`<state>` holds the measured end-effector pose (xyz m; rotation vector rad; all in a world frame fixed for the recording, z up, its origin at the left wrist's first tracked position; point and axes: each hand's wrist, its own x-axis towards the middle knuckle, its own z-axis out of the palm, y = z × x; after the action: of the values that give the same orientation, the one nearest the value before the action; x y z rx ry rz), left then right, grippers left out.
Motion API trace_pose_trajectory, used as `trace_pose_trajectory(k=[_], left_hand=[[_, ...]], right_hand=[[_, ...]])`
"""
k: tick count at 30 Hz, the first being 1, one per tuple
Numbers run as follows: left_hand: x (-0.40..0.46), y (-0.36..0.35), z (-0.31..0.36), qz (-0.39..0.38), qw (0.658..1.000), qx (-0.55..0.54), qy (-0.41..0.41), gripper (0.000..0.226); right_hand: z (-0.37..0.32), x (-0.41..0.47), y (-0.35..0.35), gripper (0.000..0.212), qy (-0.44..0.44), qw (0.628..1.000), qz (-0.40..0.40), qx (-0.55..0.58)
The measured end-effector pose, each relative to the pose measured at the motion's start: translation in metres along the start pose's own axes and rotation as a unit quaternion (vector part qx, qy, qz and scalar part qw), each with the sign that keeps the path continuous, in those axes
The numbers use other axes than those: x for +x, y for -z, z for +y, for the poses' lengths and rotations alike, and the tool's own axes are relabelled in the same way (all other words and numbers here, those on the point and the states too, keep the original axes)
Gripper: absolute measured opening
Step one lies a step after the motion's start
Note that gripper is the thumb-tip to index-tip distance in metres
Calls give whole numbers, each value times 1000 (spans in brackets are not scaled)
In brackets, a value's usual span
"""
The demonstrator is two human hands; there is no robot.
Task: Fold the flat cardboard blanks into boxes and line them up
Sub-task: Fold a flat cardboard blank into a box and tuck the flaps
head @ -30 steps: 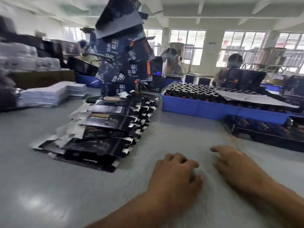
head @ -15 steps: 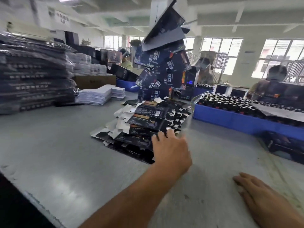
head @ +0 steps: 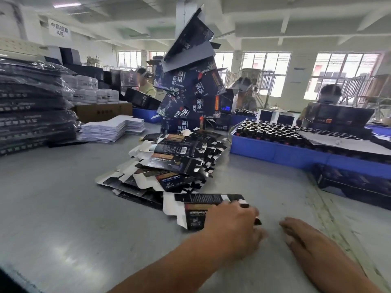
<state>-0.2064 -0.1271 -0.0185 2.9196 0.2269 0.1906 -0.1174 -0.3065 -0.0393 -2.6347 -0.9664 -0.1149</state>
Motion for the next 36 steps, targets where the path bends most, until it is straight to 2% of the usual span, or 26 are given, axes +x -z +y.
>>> trace_pose_trajectory(k=[3,6,9,12,14,18,22,28,32,36], left_hand=[[-6,-12,23,4,990,-45,-134,43],[-3,-19,24,19,982,-45,-181,52],[7,-23,11,19,994,-8,-108,76],[15,-26,-5,-26,1000,6,-1,102],[18,-26,-13,-43,999,-2,19,110],[19,-24,-15,-35,999,-20,7,116],[18,-21,-13,-11,999,-31,-17,115],[18,-17,-8,85,993,20,-83,108],[18,-16,-6,111,987,37,-114,107],[17,-15,-7,102,985,22,-138,106]], right_hand=[[-4,-4,3,33,7,999,0,43],[-5,-4,2,36,10,999,4,50],[-2,-3,0,37,4,998,13,55],[1,-2,-4,33,-6,998,21,57],[3,-1,-6,30,-16,998,20,62],[7,1,-5,29,-37,991,26,124],[12,3,2,29,-91,961,63,252],[15,0,12,23,-157,893,137,399],[18,-2,19,18,-192,835,153,492],[18,-6,20,18,-174,837,112,507]])
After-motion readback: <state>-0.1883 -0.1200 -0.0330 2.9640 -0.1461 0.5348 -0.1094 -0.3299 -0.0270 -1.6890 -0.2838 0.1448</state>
